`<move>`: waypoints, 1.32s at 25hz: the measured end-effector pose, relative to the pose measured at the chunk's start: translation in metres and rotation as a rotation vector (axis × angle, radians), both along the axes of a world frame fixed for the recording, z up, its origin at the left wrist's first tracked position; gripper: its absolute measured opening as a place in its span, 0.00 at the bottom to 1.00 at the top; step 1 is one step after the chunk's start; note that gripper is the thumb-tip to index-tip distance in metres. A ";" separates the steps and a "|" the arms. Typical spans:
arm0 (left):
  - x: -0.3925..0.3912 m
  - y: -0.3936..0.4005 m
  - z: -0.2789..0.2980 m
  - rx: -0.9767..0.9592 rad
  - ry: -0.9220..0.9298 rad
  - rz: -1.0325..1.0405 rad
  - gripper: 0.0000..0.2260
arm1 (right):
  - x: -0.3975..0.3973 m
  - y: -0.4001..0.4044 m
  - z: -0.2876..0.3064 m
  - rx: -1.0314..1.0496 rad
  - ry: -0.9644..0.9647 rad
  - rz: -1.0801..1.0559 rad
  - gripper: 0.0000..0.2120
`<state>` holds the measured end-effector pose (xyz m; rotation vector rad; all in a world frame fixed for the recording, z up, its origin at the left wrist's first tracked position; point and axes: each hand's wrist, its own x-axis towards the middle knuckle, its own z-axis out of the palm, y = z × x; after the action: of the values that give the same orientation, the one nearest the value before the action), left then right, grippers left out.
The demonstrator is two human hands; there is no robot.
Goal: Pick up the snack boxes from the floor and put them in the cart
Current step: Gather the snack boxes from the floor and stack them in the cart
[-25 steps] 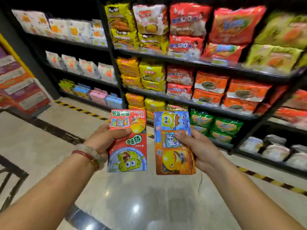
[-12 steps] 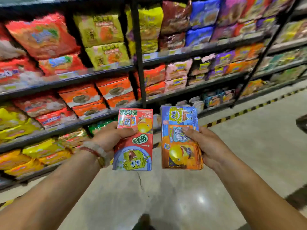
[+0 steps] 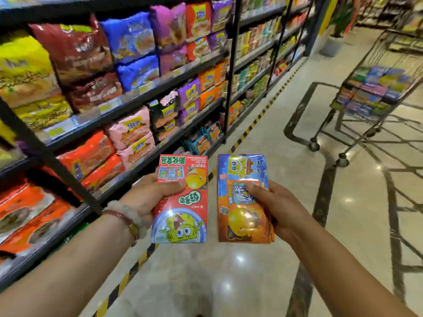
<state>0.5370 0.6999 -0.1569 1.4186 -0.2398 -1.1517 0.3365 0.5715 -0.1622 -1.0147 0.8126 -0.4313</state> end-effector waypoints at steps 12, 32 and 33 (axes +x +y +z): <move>-0.042 -0.232 -0.006 0.062 -0.005 -0.457 0.26 | -0.078 -0.135 -0.014 0.038 0.009 -0.492 0.16; -0.131 -0.654 -0.016 0.048 0.018 -0.699 0.22 | -0.166 -0.508 -0.017 0.051 0.019 -0.695 0.20; -0.126 -0.682 -0.016 0.043 0.021 -0.724 0.22 | -0.162 -0.531 -0.018 0.051 0.021 -0.717 0.21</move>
<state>0.4105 0.0179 -0.1729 1.3915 -0.7602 -1.7586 0.1742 0.0402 -0.1803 -0.6544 1.1945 -1.0035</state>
